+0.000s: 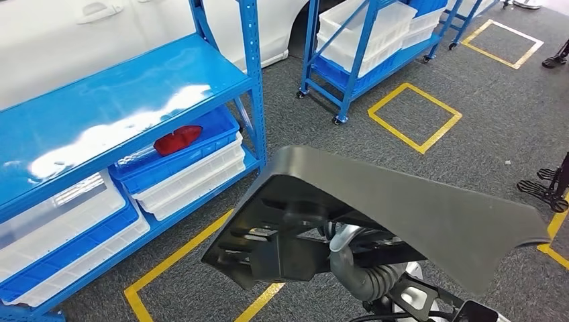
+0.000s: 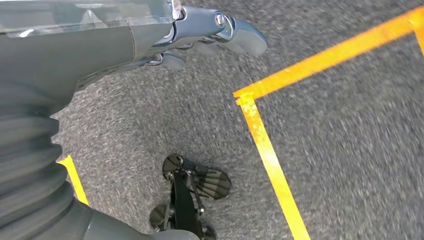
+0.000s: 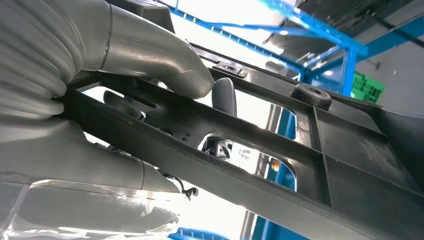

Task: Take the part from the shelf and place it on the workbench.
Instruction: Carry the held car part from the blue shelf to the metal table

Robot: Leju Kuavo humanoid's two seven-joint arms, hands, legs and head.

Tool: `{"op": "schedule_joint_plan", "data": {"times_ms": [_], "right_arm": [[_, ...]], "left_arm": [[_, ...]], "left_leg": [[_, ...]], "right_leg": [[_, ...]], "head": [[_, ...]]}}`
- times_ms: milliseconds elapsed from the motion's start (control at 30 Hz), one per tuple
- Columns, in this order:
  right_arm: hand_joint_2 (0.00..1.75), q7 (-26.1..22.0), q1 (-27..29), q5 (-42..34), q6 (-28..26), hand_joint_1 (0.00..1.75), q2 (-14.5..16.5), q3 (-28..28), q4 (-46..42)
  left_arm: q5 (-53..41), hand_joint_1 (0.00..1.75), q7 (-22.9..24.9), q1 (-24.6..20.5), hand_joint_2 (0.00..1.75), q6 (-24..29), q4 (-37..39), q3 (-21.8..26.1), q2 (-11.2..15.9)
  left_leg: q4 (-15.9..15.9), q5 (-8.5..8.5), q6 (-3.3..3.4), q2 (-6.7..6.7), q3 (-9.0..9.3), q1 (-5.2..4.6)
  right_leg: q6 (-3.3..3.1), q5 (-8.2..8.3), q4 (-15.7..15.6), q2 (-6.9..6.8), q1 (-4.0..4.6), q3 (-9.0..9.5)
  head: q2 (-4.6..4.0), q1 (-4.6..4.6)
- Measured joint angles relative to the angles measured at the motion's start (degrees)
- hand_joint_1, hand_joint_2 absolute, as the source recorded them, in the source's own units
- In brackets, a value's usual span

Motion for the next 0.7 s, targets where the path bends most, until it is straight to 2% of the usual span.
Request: {"op": "schedule_joint_plan", "data": {"times_ms": [33,67,133,167,233,267,300,333,367,400,433,467,533,567,633,667,700], "right_arm": [[1.75,0.0,-0.05,0.49,-0.31,1.75,0.0,0.1,-0.15],[1.75,0.0,-0.08,0.86,-0.66,1.75,0.0,0.21,-0.26],[1.75,0.01,-0.08,1.2,-1.44,1.75,-0.01,0.44,-0.43],[1.75,0.03,-0.03,1.21,-1.79,1.75,-0.02,0.53,-0.59],[1.75,0.08,0.03,0.87,-2.32,1.75,-0.09,0.66,-0.94],[1.75,0.1,0.11,0.34,-2.2,1.75,-0.24,0.66,-1.03],[1.75,0.1,0.2,-0.38,-1.79,1.75,-0.47,0.58,-1.06],[1.75,0.1,0.31,-1.18,-1.08,1.75,-0.78,0.4,-1.01],[1.75,0.09,0.39,-1.98,-0.18,1.75,-1.12,0.15,-0.94],[1.75,0.09,0.42,-2.61,0.74,1.75,-1.38,-0.18,-0.83],[1.75,0.09,0.42,-3.1,1.57,1.75,-1.56,-0.48,-0.72],[1.75,0.09,0.43,-3.49,2.27,1.75,-1.67,-0.77,-0.64],[1.75,0.08,0.43,-4.04,3.23,1.75,-1.83,-1.24,-0.5],[1.75,0.07,0.49,-4.28,3.52,1.75,-1.91,-1.46,-0.44],[1.75,0.07,0.76,-4.79,4.02,1.75,-2.12,-1.91,-0.36],[1.75,0.06,0.94,-5.13,4.33,1.75,-2.3,-2.24,-0.36],[1.75,0.05,1.07,-5.49,4.75,1.75,-2.51,-2.61,-0.35]], "left_arm": [[0.06,0.0,0.19,-0.06,1.75,-0.04,0.0,0.1,0.06],[0.08,0.0,0.43,-0.1,1.75,-0.05,0.0,0.21,0.13],[-0.11,0.0,0.96,-0.24,1.75,-0.04,0.0,0.34,0.16],[-0.26,0.0,1.16,-0.39,1.75,-0.04,0.0,0.35,0.13],[-0.64,0.0,1.37,-0.58,1.75,-0.07,0.0,0.35,0.0],[-0.79,0.0,1.44,-0.55,1.75,-0.07,0.0,0.35,-0.06],[-0.91,0.0,1.49,-0.41,1.75,-0.07,0.0,0.35,-0.1],[-0.98,0.0,1.5,-0.26,1.75,-0.04,0.0,0.36,-0.13],[-1.02,0.0,1.49,-0.13,1.75,0.0,0.0,0.38,-0.18],[-1.05,0.0,1.43,-0.09,1.75,0.07,0.0,0.4,-0.23],[-1.07,0.0,1.35,-0.09,1.75,0.17,0.0,0.46,-0.31],[-1.06,0.0,1.26,-0.12,1.75,0.34,0.0,0.57,-0.38],[-1.05,0.0,1.12,-0.13,1.75,0.7,0.0,0.85,-0.5],[-1.01,0.0,1.08,-0.13,1.75,0.83,0.0,1.01,-0.58],[-0.88,0.0,1.0,-0.2,1.75,0.93,0.0,1.22,-0.74],[-0.79,0.0,0.92,-0.28,1.75,0.95,0.0,1.29,-0.89],[-0.66,0.0,0.8,-0.33,1.75,0.95,0.0,1.34,-1.05]], "left_leg": [[0.08,-0.17,-0.34,0.55,0.12,-0.14],[0.08,-0.31,-0.7,1.13,0.27,-0.31],[-0.13,-0.5,-1.4,2.34,0.64,-0.36],[0.03,-0.85,-1.73,2.04,0.74,-0.25],[3.24,-3.13,-2.02,-0.48,-0.47,-0.02],[6.77,-5.0,-2.0,-2.2,-2.07,0.03],[10.97,-6.84,-1.94,-3.27,-4.09,0.0],[14.59,-8.02,-1.9,-3.79,-5.93,-0.03],[16.65,-8.2,-1.85,-4.04,-7.12,-0.05],[16.34,-7.15,-1.77,-4.15,-7.25,-0.04],[13.74,-5.14,-1.65,-4.36,-6.31,-0.02],[9.76,-2.79,-1.48,-5.23,-4.76,0.03],[3.04,-0.11,-1.23,-7.44,-2.06,0.17],[1.56,0.14,-1.08,-8.18,-1.49,0.13],[1.13,0.07,-0.59,-7.66,-1.25,-0.04],[0.87,0.26,-0.2,-7.06,-1.11,-0.03],[0.56,0.47,0.2,-6.45,-0.94,0.04]], "right_leg": [[-0.48,0.59,-2.48,-1.02,0.28,1.22],[-1.05,0.61,-3.65,-1.6,0.6,1.69],[-2.14,0.62,-4.05,-0.45,0.83,1.61],[-2.54,0.75,-4.3,0.21,0.76,1.72],[-3.36,1.08,-4.82,1.41,0.57,1.97],[-3.63,1.15,-4.91,2.02,0.61,2.0],[-3.85,1.16,-4.9,2.74,0.72,1.97],[-3.95,1.17,-4.86,3.55,0.84,1.95],[-3.99,1.16,-4.79,4.41,0.93,1.96],[-3.99,1.14,-4.69,5.26,0.99,1.99],[-3.92,1.1,-4.54,6.11,0.99,2.03],[-3.8,1.01,-4.35,6.9,0.95,2.02],[-3.32,0.82,-3.81,8.31,0.97,1.72],[-2.97,0.82,-3.67,8.91,0.91,1.5],[-2.18,1.07,-3.8,9.99,0.74,1.17],[-1.84,1.04,-3.71,9.83,0.7,1.08],[-1.57,0.5,-2.92,8.76,0.75,0.67]], "head": [[0.0,-0.08],[0.0,-0.16],[0.0,-0.37],[-0.01,-0.4],[-0.01,-0.57],[-0.01,-0.67],[0.0,-0.74],[-0.01,-0.78],[-0.01,-0.8],[-0.01,-0.8],[-0.01,-0.79],[0.0,-0.8],[0.0,-0.8],[0.0,-0.81],[0.0,-0.82],[-0.01,-0.82],[-0.01,-0.68]]}}
